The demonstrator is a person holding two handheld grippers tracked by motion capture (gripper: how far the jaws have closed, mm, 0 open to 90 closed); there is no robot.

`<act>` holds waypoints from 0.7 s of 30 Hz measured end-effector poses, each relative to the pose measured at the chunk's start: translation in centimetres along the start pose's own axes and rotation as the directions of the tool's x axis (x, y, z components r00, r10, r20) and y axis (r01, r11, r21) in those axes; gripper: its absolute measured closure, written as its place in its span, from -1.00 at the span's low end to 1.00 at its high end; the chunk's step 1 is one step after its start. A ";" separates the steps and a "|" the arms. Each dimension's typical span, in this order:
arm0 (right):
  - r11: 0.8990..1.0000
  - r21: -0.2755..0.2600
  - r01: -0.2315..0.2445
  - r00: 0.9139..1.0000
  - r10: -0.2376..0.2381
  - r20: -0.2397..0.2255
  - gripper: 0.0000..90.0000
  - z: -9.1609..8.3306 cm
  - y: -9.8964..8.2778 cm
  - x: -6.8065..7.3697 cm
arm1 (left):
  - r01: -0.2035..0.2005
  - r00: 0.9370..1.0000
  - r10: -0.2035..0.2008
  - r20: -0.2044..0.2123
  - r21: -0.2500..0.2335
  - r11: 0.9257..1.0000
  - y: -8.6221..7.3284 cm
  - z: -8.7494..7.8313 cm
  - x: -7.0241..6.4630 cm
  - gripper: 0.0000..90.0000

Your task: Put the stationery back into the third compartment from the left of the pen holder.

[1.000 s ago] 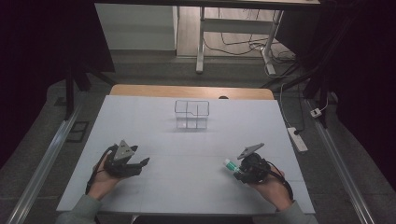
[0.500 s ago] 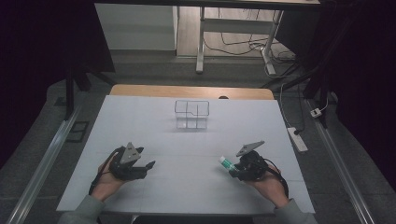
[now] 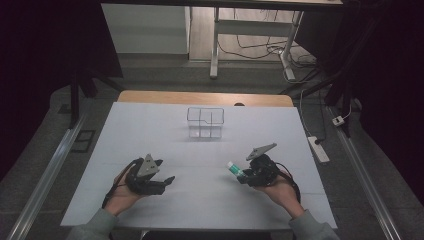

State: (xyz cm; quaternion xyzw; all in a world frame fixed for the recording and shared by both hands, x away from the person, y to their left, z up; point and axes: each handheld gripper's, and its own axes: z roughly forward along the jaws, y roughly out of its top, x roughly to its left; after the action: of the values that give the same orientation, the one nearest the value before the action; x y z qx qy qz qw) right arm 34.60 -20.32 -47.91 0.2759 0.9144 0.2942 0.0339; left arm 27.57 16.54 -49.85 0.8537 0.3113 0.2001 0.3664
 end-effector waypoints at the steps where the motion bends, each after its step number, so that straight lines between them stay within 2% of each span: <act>1: 1.000 -0.002 0.008 1.000 -0.008 -0.001 0.45 0.1 0.2 0.0 | -0.003 1.000 0.003 0.003 -0.002 1.000 0.1 0.1 -0.1 -0.37; 10: 1.000 0.005 0.027 0.999 -0.027 -0.029 0.45 1.0 1.9 0.6 | -0.030 0.999 0.030 0.020 0.004 1.000 0.9 1.1 -0.9 -0.39; 21: 0.998 0.037 0.045 0.997 -0.042 -0.070 0.45 2.4 3.2 1.2 | -0.119 0.992 0.117 0.056 0.028 0.993 2.3 2.9 -2.8 -0.39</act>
State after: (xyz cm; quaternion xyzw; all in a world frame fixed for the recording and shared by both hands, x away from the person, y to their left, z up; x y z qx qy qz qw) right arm 35.71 -16.30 -48.01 0.2463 0.9262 0.2853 0.0034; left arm 28.07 11.98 -50.36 0.8814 0.2533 0.1931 0.3488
